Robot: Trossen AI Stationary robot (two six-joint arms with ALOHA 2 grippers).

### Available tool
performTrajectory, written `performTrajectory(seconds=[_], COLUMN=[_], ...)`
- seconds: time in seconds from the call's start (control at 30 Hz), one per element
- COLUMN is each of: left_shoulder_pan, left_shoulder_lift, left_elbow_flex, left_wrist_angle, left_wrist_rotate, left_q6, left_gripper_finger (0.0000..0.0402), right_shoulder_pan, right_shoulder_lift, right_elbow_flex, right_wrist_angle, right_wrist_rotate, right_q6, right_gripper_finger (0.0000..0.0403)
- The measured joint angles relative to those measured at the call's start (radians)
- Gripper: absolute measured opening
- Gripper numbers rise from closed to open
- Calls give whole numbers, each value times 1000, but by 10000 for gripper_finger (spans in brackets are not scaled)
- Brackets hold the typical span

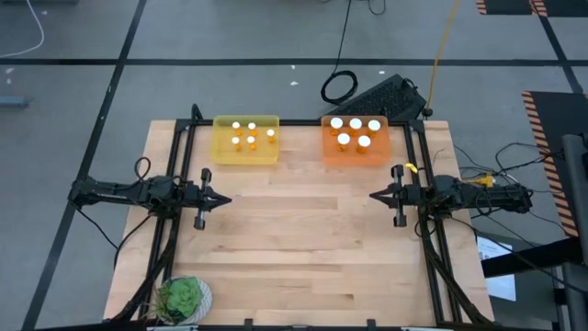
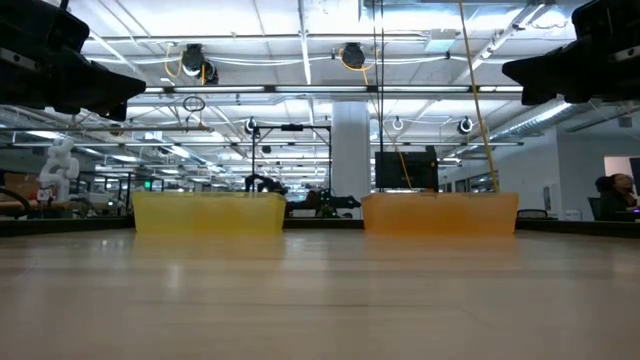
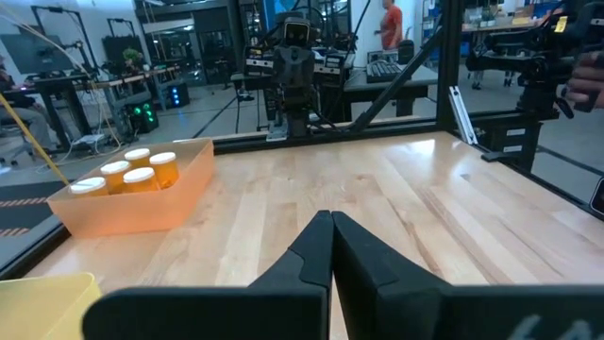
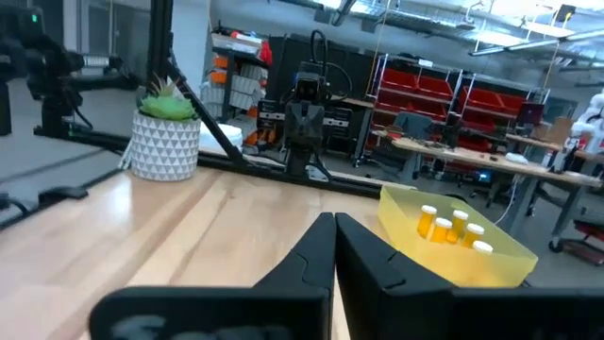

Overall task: Pick and place medicine bottles into bin by pill shape (circle, oval)
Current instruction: Return to Home Position

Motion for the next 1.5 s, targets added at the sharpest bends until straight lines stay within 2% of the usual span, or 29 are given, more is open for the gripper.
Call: performTrajectory(seconds=[0.17,0.4,0.67,1.07,1.33,1.5], left_shoulder_pan=[0,0,0,0,0,0], left_shoulder_lift=[0,0,0,0,0,0], left_elbow_flex=[0,0,-3,-3,-3,-3], left_wrist_angle=[0,0,21,41,43,43], left_wrist_rotate=[0,0,-1,-1,-1,-1], left_q6=[0,0,0,0,0,0], left_gripper_finger=[10,10,10,10,10,10], right_shoulder_pan=[0,0,0,0,0,0], right_shoulder_lift=[0,0,0,0,0,0], right_elbow_flex=[0,0,0,-23,-23,-23], right_wrist_angle=[32,2,-57,-63,-46,-48], right_wrist_rotate=[-2,-61,-87,-52,-183,-163], right_q6=[80,153,100,41,52,74], right_gripper_finger=[4,4,1,0,0,0])
